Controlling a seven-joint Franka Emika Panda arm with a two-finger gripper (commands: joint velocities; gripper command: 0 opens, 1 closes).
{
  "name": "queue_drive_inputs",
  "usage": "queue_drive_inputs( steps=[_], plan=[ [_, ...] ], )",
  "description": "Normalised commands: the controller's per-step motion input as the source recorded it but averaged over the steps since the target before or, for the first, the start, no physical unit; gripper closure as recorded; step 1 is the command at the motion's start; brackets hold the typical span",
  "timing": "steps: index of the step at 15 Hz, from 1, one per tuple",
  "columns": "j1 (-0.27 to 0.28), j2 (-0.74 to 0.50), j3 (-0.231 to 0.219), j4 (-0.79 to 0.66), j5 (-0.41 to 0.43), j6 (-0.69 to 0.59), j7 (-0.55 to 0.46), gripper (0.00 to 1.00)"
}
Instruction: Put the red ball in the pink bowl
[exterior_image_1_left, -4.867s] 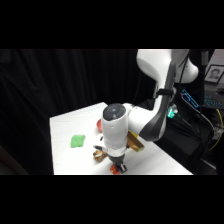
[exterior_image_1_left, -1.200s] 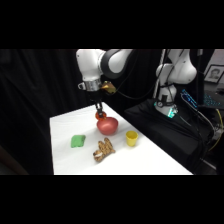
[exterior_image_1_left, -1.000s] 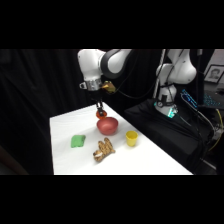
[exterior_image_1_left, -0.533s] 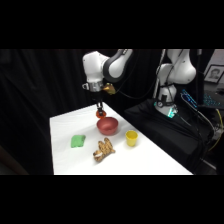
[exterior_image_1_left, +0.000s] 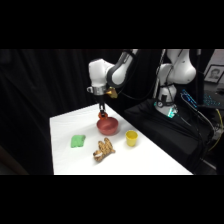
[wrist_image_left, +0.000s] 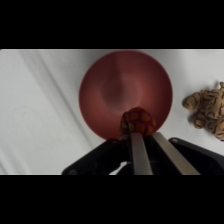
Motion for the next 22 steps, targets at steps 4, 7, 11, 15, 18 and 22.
queue_drive_inputs(
  steps=[4, 7, 11, 15, 18, 22],
  plan=[
    [-0.054, 0.06, -0.031, -0.09, -0.023, 0.27, -0.08, 0.96],
    [-0.075, 0.11, 0.025, -0.06, 0.1, 0.32, -0.16, 0.96],
    [-0.098, 0.08, 0.068, -0.06, 0.17, 0.3, -0.2, 0.96],
    [-0.124, 0.02, 0.114, -0.05, 0.215, 0.19, -0.24, 0.66],
    [-0.124, -0.04, 0.139, -0.04, 0.213, 0.08, -0.26, 0.51],
    [-0.067, -0.07, 0.083, -0.01, 0.107, -0.1, -0.19, 0.17]
  ],
)
